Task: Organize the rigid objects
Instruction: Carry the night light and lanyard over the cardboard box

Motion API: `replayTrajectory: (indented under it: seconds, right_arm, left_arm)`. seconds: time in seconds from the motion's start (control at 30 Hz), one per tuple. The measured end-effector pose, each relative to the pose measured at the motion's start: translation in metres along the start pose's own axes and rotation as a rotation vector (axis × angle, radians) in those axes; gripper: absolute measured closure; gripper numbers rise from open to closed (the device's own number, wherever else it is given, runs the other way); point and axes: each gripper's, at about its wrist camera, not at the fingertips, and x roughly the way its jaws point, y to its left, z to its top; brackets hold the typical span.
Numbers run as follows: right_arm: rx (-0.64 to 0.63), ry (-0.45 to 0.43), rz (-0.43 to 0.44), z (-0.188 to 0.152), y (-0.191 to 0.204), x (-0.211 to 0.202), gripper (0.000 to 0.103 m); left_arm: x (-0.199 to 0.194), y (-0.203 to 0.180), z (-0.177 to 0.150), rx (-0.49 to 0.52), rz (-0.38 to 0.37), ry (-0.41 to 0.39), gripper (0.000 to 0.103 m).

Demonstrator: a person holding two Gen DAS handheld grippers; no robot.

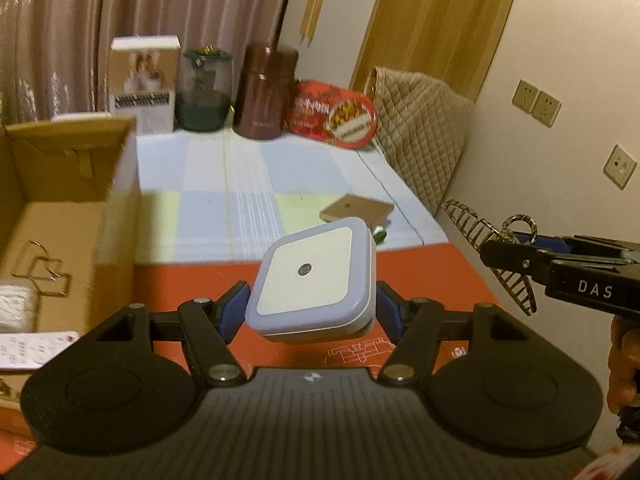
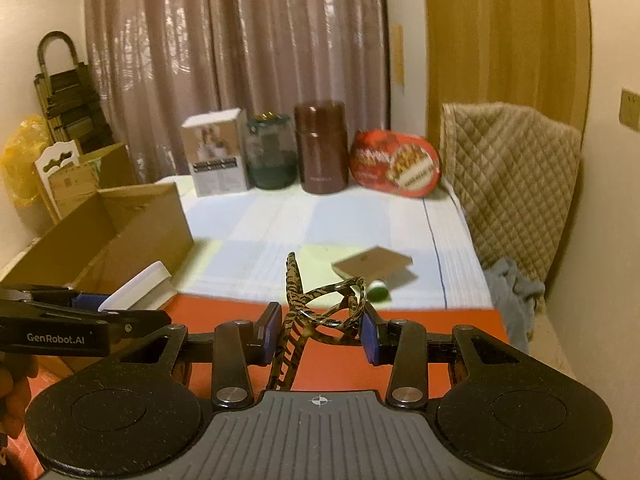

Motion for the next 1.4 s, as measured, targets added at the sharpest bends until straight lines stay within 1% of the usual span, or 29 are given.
replayTrajectory:
  seconds: [0.23, 0.43, 0.7, 0.93, 1.2, 1.4]
  right_arm:
    - [-0.040, -0.024, 0.032, 0.023, 0.032, -0.020, 0.065]
    - [-0.061, -0.051, 0.060, 0.037, 0.061, -0.032, 0.065]
    - [-0.091, -0.061, 0.116, 0.045, 0.106, -0.039, 0.065]
    - [-0.107, -0.052, 0.173, 0.046, 0.143, -0.029, 0.065]
    - [-0.137, -0.019, 0.235, 0.046, 0.187, -0.003, 0.065]
    - [-0.152, 0.012, 0.266, 0.042, 0.211, 0.026, 0.065]
  left_arm:
    - [-0.046, 0.006, 0.013, 0.008, 0.025, -0.051, 0.041]
    - [-0.084, 0.020, 0.018, 0.017, 0.060, -0.083, 0.041]
    - [-0.129, 0.050, 0.022, 0.021, 0.128, -0.104, 0.041]
    - [-0.163, 0.092, 0.023, 0.008, 0.201, -0.109, 0.041]
    - [-0.174, 0.137, 0.023, 0.010, 0.268, -0.089, 0.041]
    - [-0.166, 0.162, 0.020, 0.026, 0.292, -0.061, 0.041]
